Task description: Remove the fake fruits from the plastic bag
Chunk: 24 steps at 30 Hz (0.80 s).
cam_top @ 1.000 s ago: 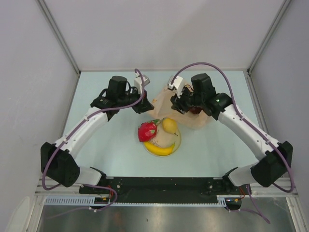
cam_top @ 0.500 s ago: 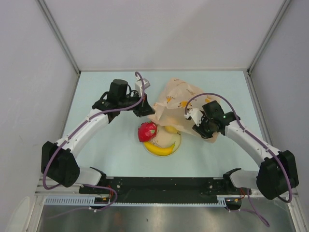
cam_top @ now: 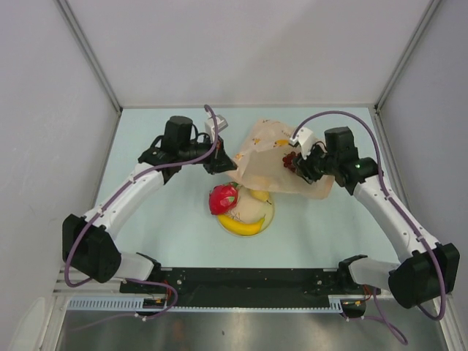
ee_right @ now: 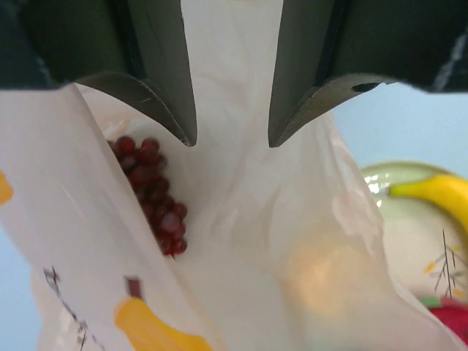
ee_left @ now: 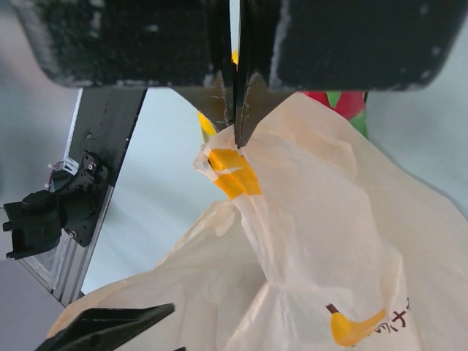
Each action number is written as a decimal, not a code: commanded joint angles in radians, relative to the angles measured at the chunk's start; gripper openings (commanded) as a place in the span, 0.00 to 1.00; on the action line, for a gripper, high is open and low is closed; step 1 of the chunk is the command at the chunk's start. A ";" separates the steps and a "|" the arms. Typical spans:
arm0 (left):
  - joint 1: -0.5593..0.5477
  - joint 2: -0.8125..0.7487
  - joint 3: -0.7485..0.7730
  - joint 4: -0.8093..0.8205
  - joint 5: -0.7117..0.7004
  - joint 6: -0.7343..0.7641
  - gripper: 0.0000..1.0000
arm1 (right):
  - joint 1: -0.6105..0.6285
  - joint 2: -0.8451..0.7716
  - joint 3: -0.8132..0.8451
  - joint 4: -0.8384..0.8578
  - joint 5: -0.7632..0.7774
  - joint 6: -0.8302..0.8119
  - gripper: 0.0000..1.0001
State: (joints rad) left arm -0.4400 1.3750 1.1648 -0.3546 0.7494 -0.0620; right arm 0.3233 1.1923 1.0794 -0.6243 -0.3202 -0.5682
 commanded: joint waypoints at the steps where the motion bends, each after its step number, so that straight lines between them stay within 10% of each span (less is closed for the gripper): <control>1: 0.000 0.009 0.093 -0.006 0.036 0.059 0.00 | 0.026 0.073 0.057 0.101 -0.025 0.028 0.47; 13: 0.004 -0.016 0.042 0.017 0.030 0.048 0.00 | 0.060 0.173 -0.072 -0.204 0.052 -0.131 0.31; 24: 0.015 0.012 0.050 0.016 0.011 0.048 0.00 | 0.140 0.303 0.097 0.152 0.158 -0.122 0.37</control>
State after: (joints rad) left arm -0.4351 1.3853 1.2091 -0.3607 0.7620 -0.0410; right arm 0.4225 1.4189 1.0927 -0.6697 -0.2291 -0.6842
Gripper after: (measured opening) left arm 0.006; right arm 0.352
